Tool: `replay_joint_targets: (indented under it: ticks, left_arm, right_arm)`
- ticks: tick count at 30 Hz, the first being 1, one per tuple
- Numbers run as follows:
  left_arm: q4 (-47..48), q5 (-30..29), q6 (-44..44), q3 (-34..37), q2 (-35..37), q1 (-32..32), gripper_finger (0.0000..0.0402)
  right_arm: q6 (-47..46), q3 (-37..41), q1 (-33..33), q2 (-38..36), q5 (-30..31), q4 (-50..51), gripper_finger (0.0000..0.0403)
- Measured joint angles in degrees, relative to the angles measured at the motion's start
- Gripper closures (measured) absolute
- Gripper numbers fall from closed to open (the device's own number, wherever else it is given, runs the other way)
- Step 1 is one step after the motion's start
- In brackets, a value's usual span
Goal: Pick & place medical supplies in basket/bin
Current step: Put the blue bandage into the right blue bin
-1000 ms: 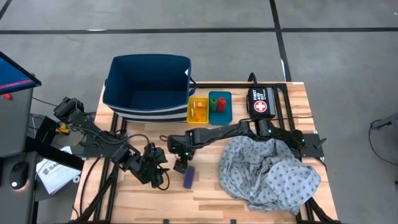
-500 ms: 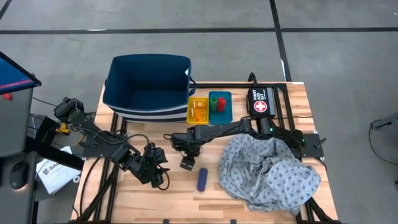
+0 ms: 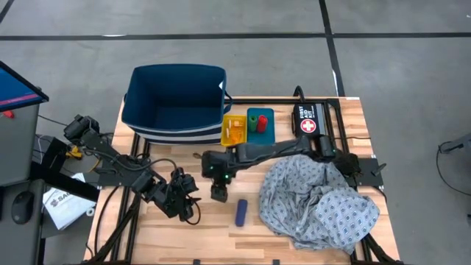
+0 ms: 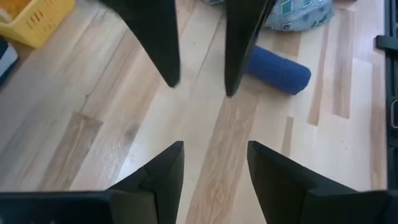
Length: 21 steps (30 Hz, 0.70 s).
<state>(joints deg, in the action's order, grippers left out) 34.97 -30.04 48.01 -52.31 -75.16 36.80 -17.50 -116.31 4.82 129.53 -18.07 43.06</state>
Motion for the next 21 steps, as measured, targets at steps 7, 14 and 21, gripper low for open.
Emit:
replay_joint_targets:
  ticks: [7, 14, 21]
  left_arm:
    - [2.35, 0.00, 0.57, 0.02, 0.00, 2.02, 0.0234]
    - [3.61, 0.02, 5.01, 0.02, 0.00, 4.50, 0.0234]
    - [3.59, -0.20, 9.72, 0.02, 0.00, 5.54, 0.0234]
  right_arm:
    - [13.93, -0.07, -3.95, -5.81, -7.45, 1.40, 0.0188]
    - [25.69, -0.07, -8.04, -6.57, -25.14, 10.29, 0.0188]
    - [39.63, 1.92, -7.59, -5.52, -32.98, 18.93, 0.0188]
